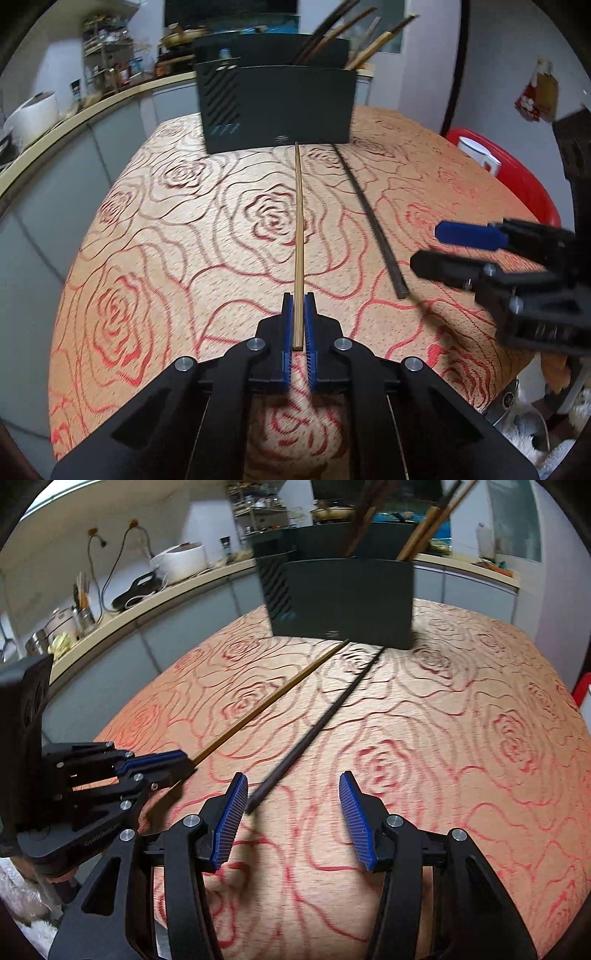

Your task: Organize utensils

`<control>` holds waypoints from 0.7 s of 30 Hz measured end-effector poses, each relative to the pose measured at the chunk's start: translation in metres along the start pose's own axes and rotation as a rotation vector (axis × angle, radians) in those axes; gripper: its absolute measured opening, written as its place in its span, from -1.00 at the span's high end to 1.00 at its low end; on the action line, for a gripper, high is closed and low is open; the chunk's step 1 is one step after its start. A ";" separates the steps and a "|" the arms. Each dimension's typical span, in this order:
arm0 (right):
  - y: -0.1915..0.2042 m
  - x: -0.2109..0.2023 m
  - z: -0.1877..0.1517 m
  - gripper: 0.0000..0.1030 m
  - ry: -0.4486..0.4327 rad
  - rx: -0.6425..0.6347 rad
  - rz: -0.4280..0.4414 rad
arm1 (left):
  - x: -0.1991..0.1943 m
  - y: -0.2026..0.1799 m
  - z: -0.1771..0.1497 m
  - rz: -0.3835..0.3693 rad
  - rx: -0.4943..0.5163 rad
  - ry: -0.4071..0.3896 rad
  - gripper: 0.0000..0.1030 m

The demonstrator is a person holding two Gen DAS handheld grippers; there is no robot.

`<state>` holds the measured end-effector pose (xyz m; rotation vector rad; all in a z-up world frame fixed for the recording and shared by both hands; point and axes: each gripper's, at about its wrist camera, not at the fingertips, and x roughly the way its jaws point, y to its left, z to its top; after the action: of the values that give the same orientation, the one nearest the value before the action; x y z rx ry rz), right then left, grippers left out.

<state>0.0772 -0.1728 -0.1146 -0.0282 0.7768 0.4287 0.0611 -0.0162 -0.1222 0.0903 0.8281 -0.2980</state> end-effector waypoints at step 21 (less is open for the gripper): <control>0.011 -0.001 -0.022 0.74 -0.014 -0.014 -0.200 | -0.003 0.000 -0.006 0.040 -0.008 -0.013 0.89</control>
<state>0.0576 -0.1674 -0.1279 -0.1153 0.7489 0.2443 0.0547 -0.0139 -0.1242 0.0976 0.8132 -0.2573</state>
